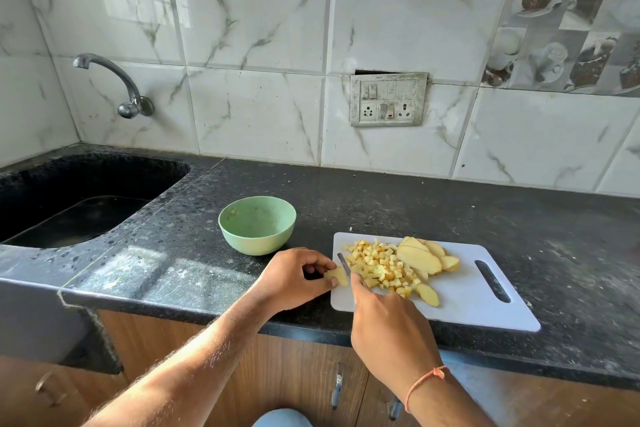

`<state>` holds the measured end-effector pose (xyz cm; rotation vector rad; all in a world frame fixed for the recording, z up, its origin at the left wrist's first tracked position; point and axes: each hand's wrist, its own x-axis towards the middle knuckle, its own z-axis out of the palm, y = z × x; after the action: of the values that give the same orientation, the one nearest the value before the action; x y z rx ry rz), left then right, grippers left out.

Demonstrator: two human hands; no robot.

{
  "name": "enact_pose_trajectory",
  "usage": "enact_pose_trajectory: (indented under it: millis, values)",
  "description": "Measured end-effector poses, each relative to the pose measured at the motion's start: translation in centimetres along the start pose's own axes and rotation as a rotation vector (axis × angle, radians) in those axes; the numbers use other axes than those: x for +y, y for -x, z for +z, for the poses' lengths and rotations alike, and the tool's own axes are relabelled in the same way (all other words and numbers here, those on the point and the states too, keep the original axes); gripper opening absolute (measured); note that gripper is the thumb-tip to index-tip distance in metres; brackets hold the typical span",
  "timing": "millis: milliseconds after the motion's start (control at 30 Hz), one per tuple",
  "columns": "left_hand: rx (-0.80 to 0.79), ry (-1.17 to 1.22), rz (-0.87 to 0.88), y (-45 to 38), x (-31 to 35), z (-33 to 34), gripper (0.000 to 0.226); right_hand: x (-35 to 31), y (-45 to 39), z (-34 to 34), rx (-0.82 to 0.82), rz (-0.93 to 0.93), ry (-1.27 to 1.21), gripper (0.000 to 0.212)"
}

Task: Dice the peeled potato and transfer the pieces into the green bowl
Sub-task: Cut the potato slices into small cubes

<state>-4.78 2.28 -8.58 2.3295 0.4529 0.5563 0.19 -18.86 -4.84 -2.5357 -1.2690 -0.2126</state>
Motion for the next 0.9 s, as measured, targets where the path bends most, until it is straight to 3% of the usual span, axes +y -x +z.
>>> enact_pose_trajectory:
  millis: [367, 900]
  values:
    - [-0.001, 0.001, -0.042, -0.4, -0.2, 0.1, 0.022, -2.2, -0.7, 0.4, -0.126, 0.012, 0.232, 0.072]
    - [-0.023, -0.021, -0.071, -0.4, 0.3, -0.2, 0.02, -0.2, 3.7, -1.2, -0.227, -0.019, 0.153, 0.074]
